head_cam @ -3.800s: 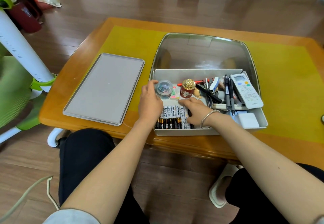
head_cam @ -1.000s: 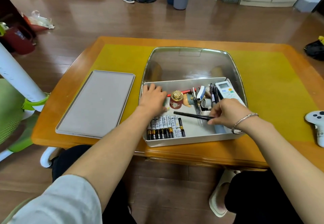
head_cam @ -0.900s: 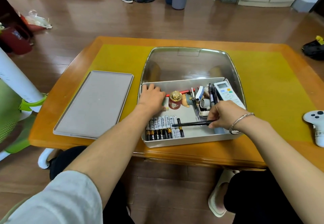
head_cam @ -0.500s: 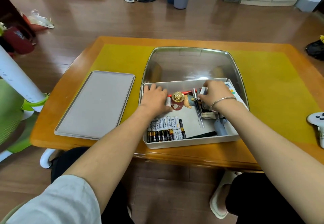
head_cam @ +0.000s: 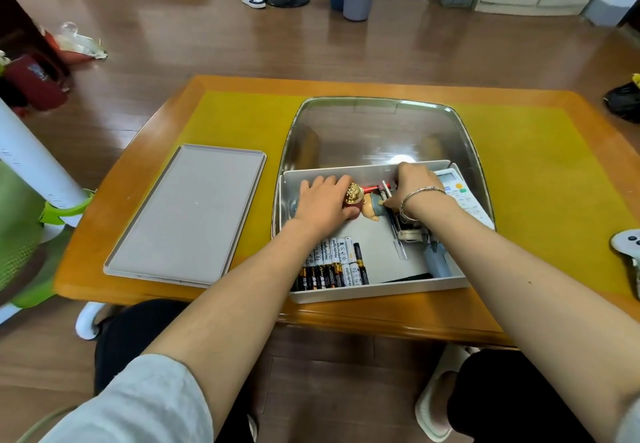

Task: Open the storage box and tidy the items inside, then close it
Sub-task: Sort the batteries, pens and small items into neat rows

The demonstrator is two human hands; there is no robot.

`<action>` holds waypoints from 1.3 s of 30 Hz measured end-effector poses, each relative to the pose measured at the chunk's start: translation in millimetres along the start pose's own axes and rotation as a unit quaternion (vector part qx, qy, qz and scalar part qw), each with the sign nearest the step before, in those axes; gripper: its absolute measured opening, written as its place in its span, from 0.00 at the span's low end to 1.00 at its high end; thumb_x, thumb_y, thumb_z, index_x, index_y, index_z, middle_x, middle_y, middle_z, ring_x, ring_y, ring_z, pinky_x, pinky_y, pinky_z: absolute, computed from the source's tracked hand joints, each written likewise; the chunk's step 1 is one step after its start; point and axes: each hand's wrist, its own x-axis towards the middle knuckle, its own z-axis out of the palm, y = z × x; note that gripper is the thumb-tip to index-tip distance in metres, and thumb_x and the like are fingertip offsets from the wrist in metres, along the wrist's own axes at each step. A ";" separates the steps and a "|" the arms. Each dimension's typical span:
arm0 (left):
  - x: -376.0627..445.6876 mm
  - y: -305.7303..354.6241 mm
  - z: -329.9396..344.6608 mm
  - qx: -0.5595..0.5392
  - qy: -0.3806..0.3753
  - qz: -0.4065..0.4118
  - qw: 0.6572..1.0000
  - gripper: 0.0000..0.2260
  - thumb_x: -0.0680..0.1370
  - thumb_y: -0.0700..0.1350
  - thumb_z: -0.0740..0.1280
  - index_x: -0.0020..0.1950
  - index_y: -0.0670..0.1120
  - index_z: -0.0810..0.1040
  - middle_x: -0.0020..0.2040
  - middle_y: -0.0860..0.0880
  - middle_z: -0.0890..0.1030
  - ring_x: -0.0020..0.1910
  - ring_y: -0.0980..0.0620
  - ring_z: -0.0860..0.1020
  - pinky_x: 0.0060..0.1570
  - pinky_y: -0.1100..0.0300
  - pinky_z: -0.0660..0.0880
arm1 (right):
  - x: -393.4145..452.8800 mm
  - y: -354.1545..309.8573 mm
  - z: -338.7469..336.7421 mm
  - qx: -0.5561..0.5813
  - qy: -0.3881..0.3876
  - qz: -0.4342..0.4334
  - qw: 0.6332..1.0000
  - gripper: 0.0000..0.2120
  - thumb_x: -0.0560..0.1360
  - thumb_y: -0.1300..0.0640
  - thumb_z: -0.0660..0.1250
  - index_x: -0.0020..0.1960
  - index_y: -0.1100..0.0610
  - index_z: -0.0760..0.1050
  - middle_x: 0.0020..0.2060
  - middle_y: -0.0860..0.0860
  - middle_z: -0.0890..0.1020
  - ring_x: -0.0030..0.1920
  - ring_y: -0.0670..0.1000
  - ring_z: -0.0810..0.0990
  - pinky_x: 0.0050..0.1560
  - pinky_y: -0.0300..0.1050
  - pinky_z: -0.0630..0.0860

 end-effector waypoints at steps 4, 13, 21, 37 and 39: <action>0.5 2.2 -0.3 -0.002 0.004 -0.001 1.000 0.22 0.74 0.59 0.68 0.63 0.51 0.70 0.61 0.49 0.76 0.60 0.46 0.71 0.57 0.49 0.64 | -4.0 4.2 -1.9 0.064 0.043 -0.012 0.997 0.25 0.64 0.53 0.75 0.55 0.59 0.68 0.51 0.60 0.76 0.50 0.62 0.77 0.47 0.49 0.74; -15.5 -2.8 -5.1 -0.075 0.029 -0.027 0.996 0.30 0.71 0.60 0.71 0.68 0.52 0.66 0.66 0.50 0.71 0.64 0.48 0.67 0.62 0.49 0.64 | -74.9 13.0 -11.9 -0.024 -0.190 -0.229 0.955 0.24 0.65 0.54 0.77 0.58 0.48 0.73 0.49 0.46 0.76 0.48 0.47 0.74 0.49 0.39 0.71; -41.1 13.4 -5.9 -0.096 0.065 0.033 0.993 0.23 0.76 0.46 0.67 0.69 0.49 0.66 0.65 0.48 0.70 0.62 0.49 0.67 0.61 0.53 0.65 | -82.7 55.3 -30.9 0.113 0.013 -0.058 0.992 0.08 0.69 0.54 0.73 0.35 0.50 0.75 0.32 0.47 0.79 0.38 0.49 0.77 0.40 0.37 0.67; 2.1 105.3 2.3 -0.232 -0.113 -0.049 0.965 0.21 0.77 0.57 0.66 0.28 0.48 0.69 0.26 0.51 0.71 0.28 0.54 0.69 0.32 0.58 0.63 | -104.4 60.5 -3.5 -0.008 0.007 0.071 0.997 0.22 0.68 0.42 0.71 0.58 0.51 0.79 0.49 0.54 0.82 0.48 0.56 0.79 0.39 0.42 0.73; 7.3 110.8 0.3 -0.248 -0.141 -0.071 0.956 0.23 0.76 0.56 0.68 0.25 0.48 0.65 0.23 0.52 0.68 0.26 0.54 0.67 0.31 0.58 0.61 | -104.5 57.5 -2.3 -0.020 0.014 0.075 0.997 0.22 0.69 0.42 0.71 0.58 0.51 0.78 0.50 0.53 0.82 0.49 0.55 0.80 0.39 0.42 0.72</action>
